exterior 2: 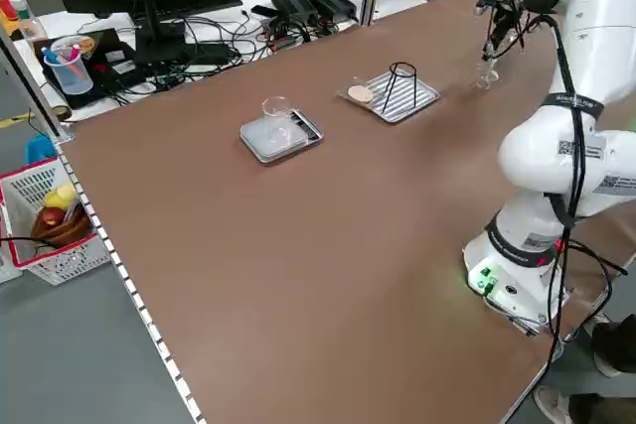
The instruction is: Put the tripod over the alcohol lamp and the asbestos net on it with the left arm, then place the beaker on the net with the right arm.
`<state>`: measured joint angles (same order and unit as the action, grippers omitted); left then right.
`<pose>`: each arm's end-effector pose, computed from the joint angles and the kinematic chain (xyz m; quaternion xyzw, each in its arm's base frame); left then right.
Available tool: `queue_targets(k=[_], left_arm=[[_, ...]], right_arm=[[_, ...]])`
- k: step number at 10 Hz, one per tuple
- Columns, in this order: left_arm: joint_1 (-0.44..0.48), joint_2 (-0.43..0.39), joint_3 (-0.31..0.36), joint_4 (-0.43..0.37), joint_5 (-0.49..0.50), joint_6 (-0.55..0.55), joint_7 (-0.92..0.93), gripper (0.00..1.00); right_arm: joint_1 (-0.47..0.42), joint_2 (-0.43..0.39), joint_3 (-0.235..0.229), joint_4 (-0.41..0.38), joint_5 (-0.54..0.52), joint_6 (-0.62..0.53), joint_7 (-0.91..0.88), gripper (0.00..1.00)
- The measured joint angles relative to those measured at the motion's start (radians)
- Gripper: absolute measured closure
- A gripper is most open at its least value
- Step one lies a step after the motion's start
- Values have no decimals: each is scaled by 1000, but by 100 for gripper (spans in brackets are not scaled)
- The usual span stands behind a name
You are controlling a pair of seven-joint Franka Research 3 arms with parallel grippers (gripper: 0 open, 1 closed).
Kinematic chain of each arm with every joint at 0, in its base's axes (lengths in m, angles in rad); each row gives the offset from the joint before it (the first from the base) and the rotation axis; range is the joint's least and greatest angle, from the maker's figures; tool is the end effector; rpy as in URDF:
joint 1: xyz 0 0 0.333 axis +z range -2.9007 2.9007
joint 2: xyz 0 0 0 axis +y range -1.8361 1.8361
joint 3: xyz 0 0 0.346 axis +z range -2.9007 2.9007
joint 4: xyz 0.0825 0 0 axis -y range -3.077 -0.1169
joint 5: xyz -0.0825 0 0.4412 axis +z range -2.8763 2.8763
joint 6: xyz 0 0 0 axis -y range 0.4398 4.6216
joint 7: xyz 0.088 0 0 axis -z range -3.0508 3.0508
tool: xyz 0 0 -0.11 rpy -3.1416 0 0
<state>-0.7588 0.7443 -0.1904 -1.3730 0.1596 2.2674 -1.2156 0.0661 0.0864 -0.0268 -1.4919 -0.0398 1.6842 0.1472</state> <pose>0.5080 -0.6425 0.2848 0.9898 0.1162 0.0412 0.0710 0.6526 0.0225 0.6498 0.9970 -0.0525 0.0547 0.0160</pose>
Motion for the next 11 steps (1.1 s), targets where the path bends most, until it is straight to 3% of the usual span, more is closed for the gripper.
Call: queue_targets(k=[3, 5, 7, 11], left_arm=[[109, -111, 4, -2, 0, -41, 0, 25], [244, -170, -50, -59, 0, -51, 69, 26], [440, -205, -190, -143, 0, -51, 180, 27], [937, -262, -561, -345, 5, -50, 426, 28]], right_arm=[[-1, 0, 0, 0, 0, 0, -1, 0], [-3, 0, -1, 0, 0, 0, -1, 0], [-4, 0, -1, -1, 0, 0, -1, 0], [-8, 0, -1, -1, 0, 0, -9, 0]])
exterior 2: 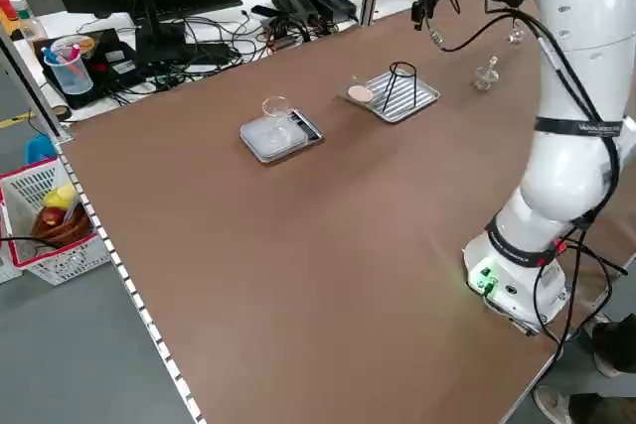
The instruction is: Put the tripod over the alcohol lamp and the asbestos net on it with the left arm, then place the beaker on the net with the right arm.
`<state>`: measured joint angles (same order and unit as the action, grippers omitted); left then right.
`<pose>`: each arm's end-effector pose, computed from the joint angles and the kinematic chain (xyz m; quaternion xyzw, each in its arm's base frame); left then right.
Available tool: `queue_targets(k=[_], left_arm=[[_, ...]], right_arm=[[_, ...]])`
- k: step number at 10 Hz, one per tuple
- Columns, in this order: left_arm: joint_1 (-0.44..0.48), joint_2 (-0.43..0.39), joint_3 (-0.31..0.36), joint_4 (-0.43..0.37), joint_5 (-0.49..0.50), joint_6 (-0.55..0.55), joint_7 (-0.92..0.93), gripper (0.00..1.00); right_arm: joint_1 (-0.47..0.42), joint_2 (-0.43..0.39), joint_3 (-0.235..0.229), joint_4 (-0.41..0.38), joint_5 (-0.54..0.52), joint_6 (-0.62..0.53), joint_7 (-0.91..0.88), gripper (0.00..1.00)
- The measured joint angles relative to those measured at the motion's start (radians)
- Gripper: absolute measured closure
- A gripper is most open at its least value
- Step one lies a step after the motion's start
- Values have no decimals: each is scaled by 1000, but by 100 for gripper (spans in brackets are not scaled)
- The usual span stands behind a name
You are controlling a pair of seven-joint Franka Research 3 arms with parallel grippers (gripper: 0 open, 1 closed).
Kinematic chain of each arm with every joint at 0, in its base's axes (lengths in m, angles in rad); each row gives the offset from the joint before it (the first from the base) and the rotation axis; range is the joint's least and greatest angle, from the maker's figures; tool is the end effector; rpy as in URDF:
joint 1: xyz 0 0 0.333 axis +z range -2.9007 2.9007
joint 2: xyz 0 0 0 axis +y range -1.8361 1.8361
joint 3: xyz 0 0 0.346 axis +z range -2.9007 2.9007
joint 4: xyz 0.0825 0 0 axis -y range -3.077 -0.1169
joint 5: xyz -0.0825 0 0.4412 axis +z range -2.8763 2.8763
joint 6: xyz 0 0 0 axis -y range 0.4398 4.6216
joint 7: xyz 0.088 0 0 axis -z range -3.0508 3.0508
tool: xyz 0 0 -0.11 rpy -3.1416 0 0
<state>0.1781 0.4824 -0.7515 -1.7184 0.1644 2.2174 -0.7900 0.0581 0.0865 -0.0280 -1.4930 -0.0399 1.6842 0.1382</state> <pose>0.6446 -0.3383 0.3806 0.9877 0.1034 0.0023 0.1171 0.6528 0.0165 0.6491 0.9970 -0.0526 0.0539 0.0166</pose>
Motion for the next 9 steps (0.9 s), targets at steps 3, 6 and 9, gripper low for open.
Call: queue_targets(k=[3, 6, 9], left_arm=[[266, -68, -170, -184, 0, 25, 122, 29], [295, -90, -175, -297, 40, 67, 123, 37], [329, -101, -175, -346, 82, 73, 100, 36]], right_arm=[[-6, 0, 0, -1, 0, 0, -7, 0], [-7, 0, 0, -1, 0, 1, -12, 0], [-7, 0, 1, -1, 0, 1, -13, 0]])
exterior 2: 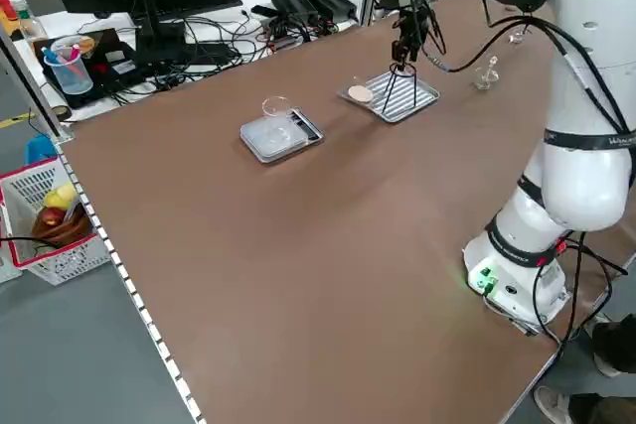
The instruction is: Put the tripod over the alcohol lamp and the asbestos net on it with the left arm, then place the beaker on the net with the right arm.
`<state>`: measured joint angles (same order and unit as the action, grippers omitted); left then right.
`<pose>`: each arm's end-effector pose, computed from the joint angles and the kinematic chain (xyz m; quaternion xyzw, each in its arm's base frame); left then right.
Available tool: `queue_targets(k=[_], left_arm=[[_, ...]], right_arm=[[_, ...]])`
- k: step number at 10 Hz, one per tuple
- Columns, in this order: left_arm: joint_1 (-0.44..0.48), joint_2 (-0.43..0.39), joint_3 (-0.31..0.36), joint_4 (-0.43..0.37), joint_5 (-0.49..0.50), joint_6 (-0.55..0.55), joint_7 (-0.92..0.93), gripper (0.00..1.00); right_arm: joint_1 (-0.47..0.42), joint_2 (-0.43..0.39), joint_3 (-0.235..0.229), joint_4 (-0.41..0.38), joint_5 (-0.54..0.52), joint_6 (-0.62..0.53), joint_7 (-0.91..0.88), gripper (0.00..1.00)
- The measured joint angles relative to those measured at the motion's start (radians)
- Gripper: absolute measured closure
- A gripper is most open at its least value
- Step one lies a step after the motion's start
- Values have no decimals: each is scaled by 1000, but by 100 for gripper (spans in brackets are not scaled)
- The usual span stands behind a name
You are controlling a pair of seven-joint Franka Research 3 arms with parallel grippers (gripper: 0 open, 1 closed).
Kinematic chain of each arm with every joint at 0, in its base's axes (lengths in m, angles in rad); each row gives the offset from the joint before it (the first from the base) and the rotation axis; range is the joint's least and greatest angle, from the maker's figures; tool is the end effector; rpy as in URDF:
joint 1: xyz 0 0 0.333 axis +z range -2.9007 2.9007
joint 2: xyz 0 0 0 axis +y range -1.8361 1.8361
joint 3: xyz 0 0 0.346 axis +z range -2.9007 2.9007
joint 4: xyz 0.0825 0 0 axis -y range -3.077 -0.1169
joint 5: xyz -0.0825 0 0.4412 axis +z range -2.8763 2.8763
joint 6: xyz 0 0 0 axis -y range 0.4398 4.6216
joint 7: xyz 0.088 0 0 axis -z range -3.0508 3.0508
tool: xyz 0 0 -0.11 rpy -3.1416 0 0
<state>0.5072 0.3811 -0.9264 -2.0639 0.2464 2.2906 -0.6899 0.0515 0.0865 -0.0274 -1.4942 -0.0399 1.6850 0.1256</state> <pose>0.5860 -0.2382 0.3067 0.9957 0.0717 -0.0233 0.0540 0.6529 0.0126 0.6486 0.9972 -0.0493 0.0536 0.0171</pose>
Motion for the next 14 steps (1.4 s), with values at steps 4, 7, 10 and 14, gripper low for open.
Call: queue_targets(k=[4, 7, 10, 14], left_arm=[[1, -55, -9, -78, 1, 40, -23, 41], [4, -55, -8, -99, 1, 81, -38, 46], [25, -54, -5, -96, 1, 86, -40, 46], [30, -33, -4, -89, 1, 89, -40, 46]], right_arm=[[0, 0, 0, 0, 0, 1, 0, 0], [0, 0, 0, 0, 0, 2, 0, 0], [0, 0, 0, 0, 0, 2, -1, 0], [-3, 0, 0, 0, 0, 3, -8, 0]])
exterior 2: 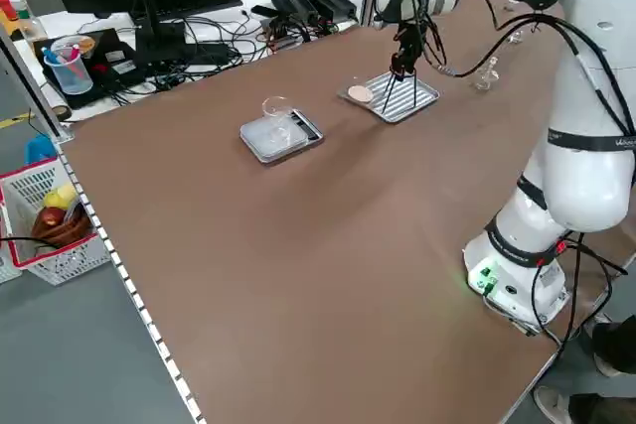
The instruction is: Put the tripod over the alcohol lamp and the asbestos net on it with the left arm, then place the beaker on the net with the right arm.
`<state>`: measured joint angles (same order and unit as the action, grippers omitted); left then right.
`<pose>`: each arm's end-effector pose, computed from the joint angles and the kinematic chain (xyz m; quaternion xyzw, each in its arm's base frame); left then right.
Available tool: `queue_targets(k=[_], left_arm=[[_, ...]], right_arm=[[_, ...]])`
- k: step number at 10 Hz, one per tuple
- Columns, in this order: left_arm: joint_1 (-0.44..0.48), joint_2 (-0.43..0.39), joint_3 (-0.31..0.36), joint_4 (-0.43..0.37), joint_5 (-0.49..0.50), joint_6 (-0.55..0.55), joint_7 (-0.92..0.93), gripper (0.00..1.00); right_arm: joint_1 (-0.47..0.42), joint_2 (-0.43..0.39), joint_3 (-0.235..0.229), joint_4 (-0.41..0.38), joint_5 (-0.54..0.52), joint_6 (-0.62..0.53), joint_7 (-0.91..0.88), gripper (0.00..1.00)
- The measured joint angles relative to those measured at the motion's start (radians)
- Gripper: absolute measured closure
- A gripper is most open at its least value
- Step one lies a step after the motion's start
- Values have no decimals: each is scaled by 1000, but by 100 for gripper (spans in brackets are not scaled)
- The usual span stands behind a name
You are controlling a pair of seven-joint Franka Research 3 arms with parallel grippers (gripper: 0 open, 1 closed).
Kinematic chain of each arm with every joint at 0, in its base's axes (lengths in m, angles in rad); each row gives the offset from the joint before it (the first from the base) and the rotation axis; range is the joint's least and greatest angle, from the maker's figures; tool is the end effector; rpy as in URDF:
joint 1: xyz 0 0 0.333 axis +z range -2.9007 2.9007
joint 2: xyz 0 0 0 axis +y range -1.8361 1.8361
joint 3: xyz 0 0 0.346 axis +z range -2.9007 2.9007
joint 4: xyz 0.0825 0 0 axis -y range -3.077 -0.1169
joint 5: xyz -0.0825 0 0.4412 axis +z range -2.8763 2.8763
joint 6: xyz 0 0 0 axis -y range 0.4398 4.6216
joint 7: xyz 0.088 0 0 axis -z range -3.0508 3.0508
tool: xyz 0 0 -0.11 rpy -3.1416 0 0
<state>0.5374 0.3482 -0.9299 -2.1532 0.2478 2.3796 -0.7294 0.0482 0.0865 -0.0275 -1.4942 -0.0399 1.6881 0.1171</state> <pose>0.5681 -0.2258 0.2883 0.9939 0.0957 -0.0112 0.0540 0.6533 0.0104 0.6489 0.9972 -0.0467 0.0550 0.0173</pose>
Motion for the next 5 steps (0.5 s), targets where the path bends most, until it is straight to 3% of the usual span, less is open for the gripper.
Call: queue_targets(k=[5], left_arm=[[-3, 60, 0, 15, 25, 9, -7, 50]], right_arm=[[-5, 0, 0, 0, 0, 0, -6, 0]])
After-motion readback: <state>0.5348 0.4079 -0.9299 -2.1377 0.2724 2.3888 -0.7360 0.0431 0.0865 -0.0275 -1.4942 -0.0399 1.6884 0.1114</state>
